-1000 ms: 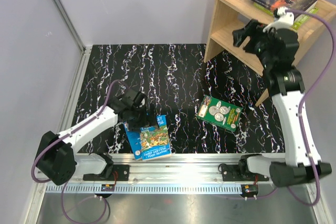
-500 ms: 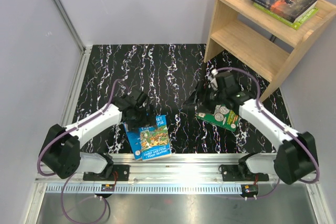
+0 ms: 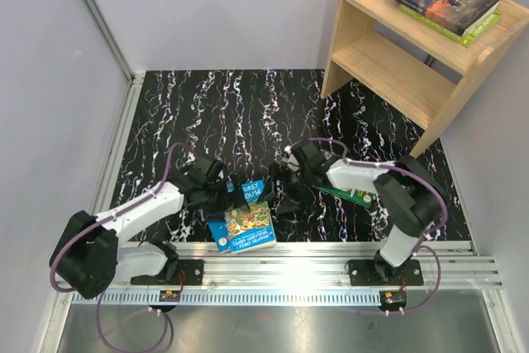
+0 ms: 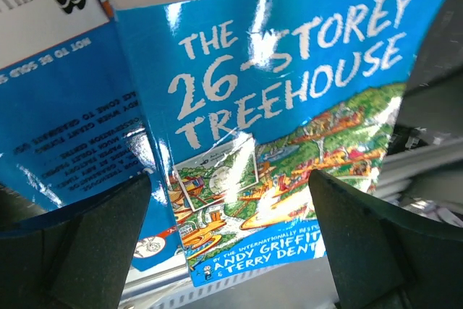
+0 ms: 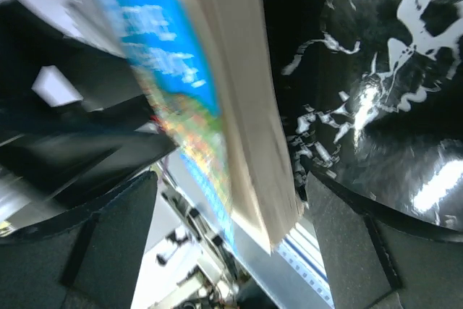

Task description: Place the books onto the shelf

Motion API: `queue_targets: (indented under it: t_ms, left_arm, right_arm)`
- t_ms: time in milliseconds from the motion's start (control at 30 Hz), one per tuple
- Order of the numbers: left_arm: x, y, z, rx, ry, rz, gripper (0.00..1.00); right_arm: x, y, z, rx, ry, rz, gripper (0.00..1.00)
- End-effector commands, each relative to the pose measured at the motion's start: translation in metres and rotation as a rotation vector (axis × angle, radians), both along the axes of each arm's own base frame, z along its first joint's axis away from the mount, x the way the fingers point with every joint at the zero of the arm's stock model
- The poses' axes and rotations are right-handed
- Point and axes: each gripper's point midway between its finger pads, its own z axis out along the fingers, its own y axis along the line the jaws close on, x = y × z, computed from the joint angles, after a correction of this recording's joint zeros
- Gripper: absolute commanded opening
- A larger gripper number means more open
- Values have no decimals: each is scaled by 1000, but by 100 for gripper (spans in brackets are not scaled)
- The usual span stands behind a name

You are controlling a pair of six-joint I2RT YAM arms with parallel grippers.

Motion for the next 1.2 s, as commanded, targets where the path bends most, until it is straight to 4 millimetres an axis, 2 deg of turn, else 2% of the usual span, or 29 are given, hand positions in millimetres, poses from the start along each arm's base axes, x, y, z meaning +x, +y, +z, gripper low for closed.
queue_targets:
  t_ms: [0,233,300,333,367,467,567,733,767,800,833,867,933,967,1000,1033,1067,1133,1167]
  left_arm:
    - [-3,-23,-9,-133,4,-20,99]
    - [-4,-40,-6,-260,-15,-52,99]
    - [-6,-44,-5,-298,-15,-52,99]
    - [-6,-45,-5,-309,-17,-53,99]
    - [-7,-46,-5,-320,-17,-53,99]
    - [-6,-49,2,-353,-38,-64,99]
    - [-5,-48,9,-343,-55,-74,99]
    - [2,-46,21,-317,-93,-88,99]
    - [3,-47,23,-323,-104,-93,99]
    - [5,-49,26,-332,-114,-99,99]
    - [7,-50,29,-337,-126,-101,99]
    - [8,-52,32,-345,-135,-107,99]
    - [14,-57,45,-370,-173,-121,99]
    - [17,-62,55,-401,-197,-142,99]
    - [19,-67,66,-432,-221,-162,99]
    - [26,-74,86,-473,-263,-182,98]
    - [27,-82,103,-528,-290,-216,97]
    - [31,-91,133,-597,-348,-253,97]
    - [35,-98,159,-649,-398,-290,97]
  right_arm:
    - [-9,17,-9,50,24,50,90]
    - [-18,13,-39,35,73,54,87]
    - [-19,12,-40,31,77,51,78]
    - [-18,12,-39,31,69,52,74]
    - [-18,12,-37,31,62,52,61]
    - [-16,9,-29,12,21,57,35]
    - [-20,-7,-24,-93,24,71,32]
    - [-16,-34,-4,-233,-111,109,29]
    - [-17,-39,8,-249,-127,108,25]
    - [-14,-42,13,-259,-157,109,8]
    - [-13,-42,20,-251,-176,110,4]
    - [-12,-41,32,-236,-193,109,1]
    - [-13,-36,58,-173,-233,111,0]
    - [-12,-32,78,-122,-271,109,0]
    - [-17,-27,92,-70,-274,125,0]
    - [-19,-24,104,-33,-283,132,0]
    - [-20,-21,124,22,-319,136,0]
    - [-30,-18,145,98,-324,160,0]
    - [-33,-17,160,141,-353,168,0]
